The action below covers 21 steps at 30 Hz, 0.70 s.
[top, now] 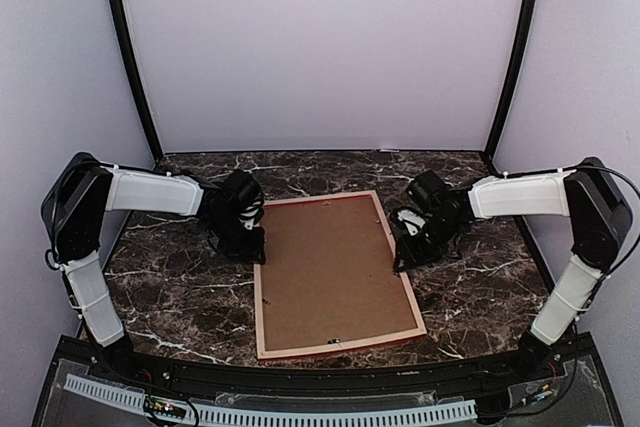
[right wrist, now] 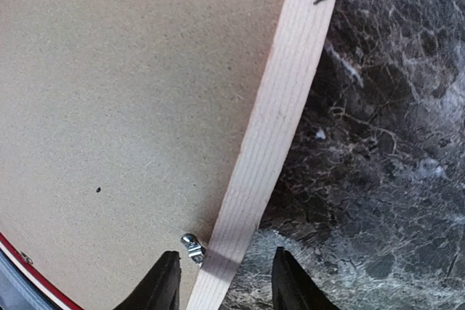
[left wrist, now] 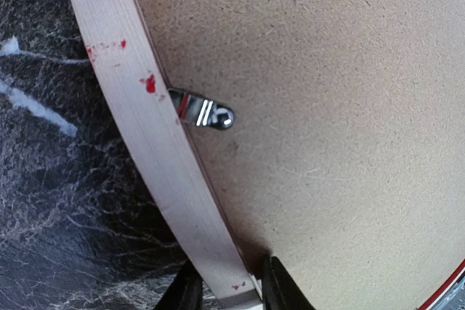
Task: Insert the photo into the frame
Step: Press the fastener onto the backboard.
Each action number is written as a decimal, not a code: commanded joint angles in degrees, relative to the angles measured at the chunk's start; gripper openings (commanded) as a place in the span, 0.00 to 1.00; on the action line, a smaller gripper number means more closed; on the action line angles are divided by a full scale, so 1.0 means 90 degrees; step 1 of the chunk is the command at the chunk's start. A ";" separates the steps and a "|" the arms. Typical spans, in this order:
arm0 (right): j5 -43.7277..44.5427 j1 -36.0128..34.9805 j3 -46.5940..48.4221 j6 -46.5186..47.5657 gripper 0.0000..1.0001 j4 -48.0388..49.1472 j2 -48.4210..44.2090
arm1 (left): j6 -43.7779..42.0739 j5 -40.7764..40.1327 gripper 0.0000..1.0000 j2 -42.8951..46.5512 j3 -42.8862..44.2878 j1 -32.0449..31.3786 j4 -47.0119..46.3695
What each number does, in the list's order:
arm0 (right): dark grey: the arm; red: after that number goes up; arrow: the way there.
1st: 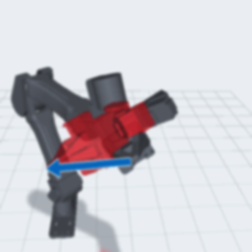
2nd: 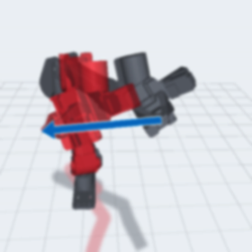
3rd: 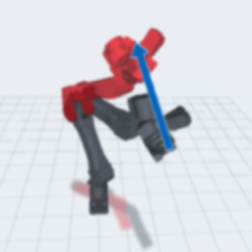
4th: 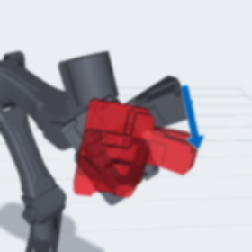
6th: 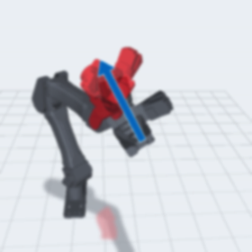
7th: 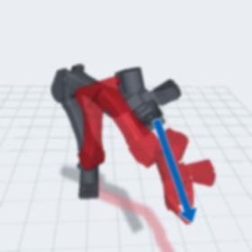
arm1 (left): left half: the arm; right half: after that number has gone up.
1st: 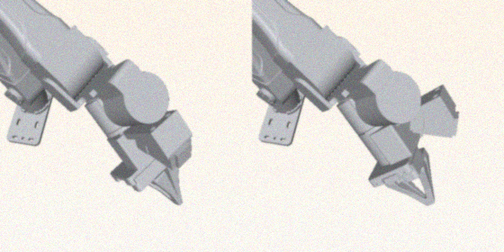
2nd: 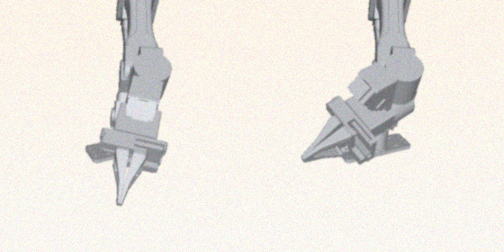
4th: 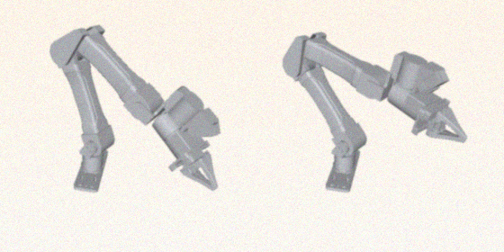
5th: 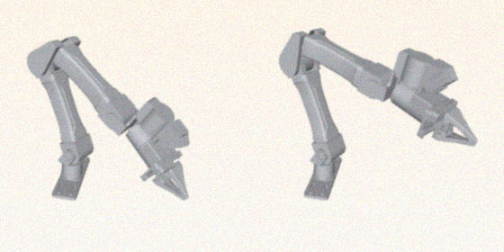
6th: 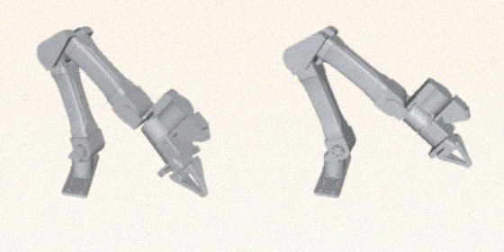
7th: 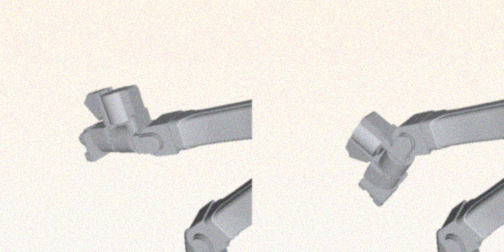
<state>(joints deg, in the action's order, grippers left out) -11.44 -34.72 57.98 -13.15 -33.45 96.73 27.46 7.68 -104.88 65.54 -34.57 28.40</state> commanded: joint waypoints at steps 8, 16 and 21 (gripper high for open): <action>-0.0052 0.0096 0.0290 -0.0025 0.47 0.0218 0.0166 | 0.0088 -0.0184 0.39 0.0085 -0.0036 0.0003 0.0066; 0.0071 0.0183 0.0516 0.0216 0.34 0.0229 0.0639 | 0.0048 -0.0229 0.65 0.0417 0.0113 0.0020 0.0107; 0.0189 0.0241 0.0684 0.0476 0.24 0.0085 0.0817 | -0.0213 -0.0333 0.79 0.0642 0.0371 0.0079 0.0230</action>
<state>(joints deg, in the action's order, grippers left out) -11.84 -33.23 62.04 -11.14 -32.40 102.17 27.64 6.09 -103.55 66.08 -34.41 28.93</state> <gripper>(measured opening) 0.272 0.763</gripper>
